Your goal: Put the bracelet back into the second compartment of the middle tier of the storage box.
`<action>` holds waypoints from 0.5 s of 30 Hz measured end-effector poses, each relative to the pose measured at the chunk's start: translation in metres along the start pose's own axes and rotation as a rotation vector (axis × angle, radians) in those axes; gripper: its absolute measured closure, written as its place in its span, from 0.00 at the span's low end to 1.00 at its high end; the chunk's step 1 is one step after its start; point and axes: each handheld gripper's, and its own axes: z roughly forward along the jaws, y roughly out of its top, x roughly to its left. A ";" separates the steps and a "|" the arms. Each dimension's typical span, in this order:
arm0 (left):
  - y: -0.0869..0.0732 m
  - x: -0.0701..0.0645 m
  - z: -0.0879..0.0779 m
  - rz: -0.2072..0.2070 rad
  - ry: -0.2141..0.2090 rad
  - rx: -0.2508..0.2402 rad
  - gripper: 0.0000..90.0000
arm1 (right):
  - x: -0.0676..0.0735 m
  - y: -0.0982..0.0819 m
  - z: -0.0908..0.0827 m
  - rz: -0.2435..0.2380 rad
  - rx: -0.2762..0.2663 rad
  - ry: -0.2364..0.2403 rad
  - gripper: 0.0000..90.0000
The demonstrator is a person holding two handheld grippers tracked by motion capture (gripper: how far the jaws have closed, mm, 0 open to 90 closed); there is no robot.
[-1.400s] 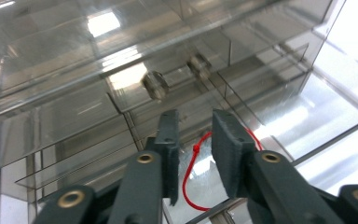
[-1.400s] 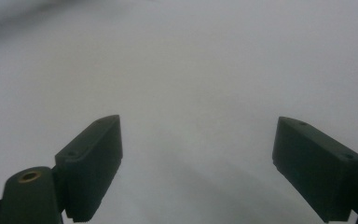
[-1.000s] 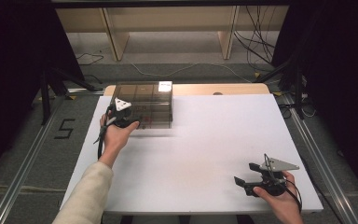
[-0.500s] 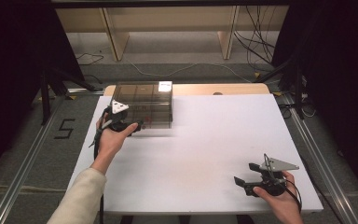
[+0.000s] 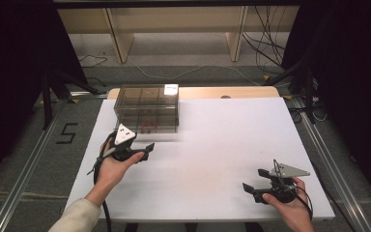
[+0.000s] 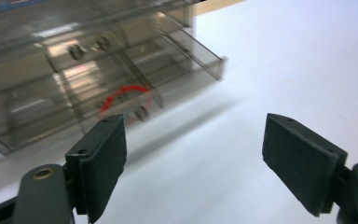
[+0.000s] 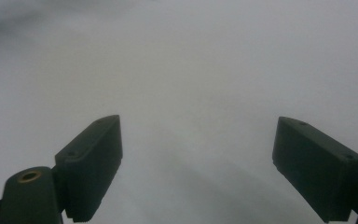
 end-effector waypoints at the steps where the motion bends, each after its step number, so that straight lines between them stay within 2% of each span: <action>1: -0.005 -0.003 -0.003 0.003 -0.015 -0.008 0.24 | 0.000 0.000 0.000 -0.001 0.002 0.000 0.19; 5: -0.026 -0.014 -0.016 0.006 -0.052 -0.014 0.22 | 0.001 0.000 0.000 -0.004 0.006 0.002 0.19; 9: -0.043 -0.023 -0.028 0.008 -0.069 -0.013 0.21 | 0.001 0.000 0.000 -0.008 0.005 0.002 0.19; 15: -0.049 -0.031 -0.037 0.001 -0.068 -0.036 0.21 | 0.002 0.001 0.001 -0.013 0.008 0.005 0.19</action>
